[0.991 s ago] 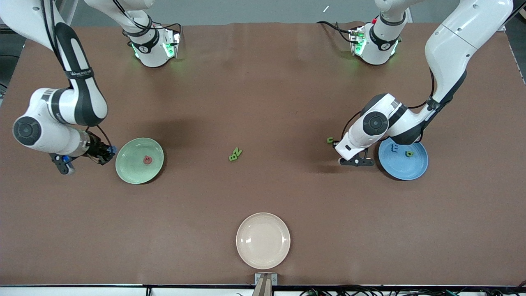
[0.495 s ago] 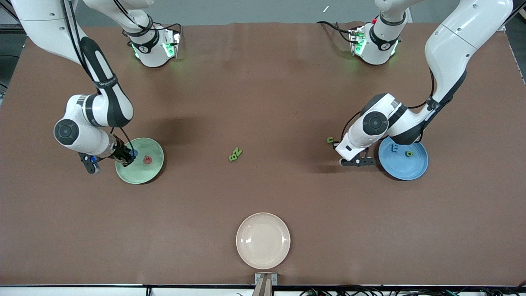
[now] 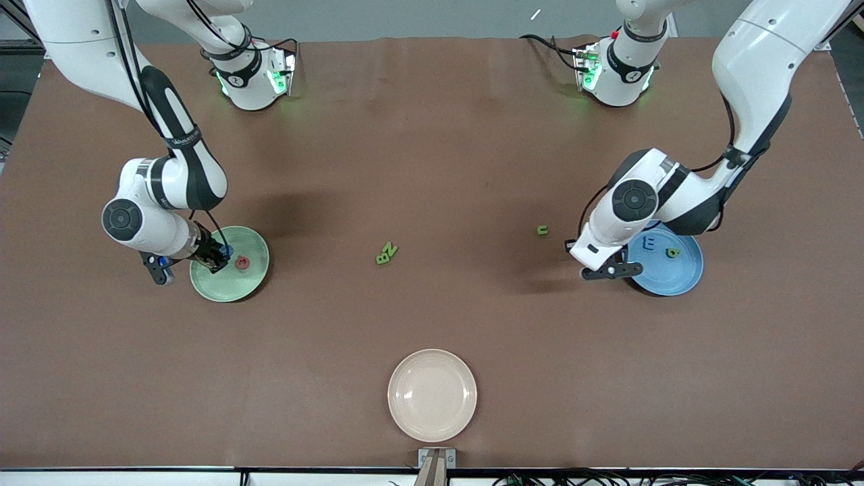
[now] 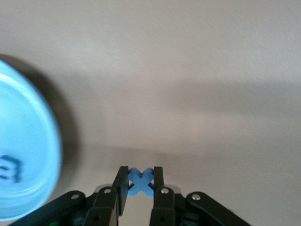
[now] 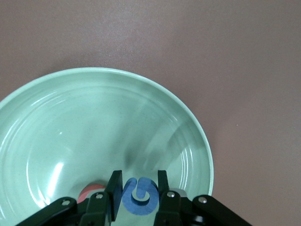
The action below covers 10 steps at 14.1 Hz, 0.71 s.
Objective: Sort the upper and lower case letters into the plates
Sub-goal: 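Release the blue G into the green plate while the left gripper carries x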
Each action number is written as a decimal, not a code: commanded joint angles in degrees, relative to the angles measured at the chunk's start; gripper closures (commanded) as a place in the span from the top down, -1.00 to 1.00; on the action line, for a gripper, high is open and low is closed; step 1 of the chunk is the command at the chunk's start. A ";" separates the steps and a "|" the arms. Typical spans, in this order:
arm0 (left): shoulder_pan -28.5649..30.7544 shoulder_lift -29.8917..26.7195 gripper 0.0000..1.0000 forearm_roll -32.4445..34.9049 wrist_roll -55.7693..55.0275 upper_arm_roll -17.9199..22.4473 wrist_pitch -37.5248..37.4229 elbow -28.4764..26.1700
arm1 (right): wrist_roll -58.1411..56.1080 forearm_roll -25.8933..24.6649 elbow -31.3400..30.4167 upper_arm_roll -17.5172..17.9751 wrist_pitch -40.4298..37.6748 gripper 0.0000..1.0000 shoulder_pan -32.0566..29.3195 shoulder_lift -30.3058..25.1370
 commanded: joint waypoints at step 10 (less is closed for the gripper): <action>19.77 2.89 -0.86 5.41 19.69 -3.91 -1.51 -0.12 | 14.29 4.57 10.98 2.07 -15.97 1.00 11.21 -4.07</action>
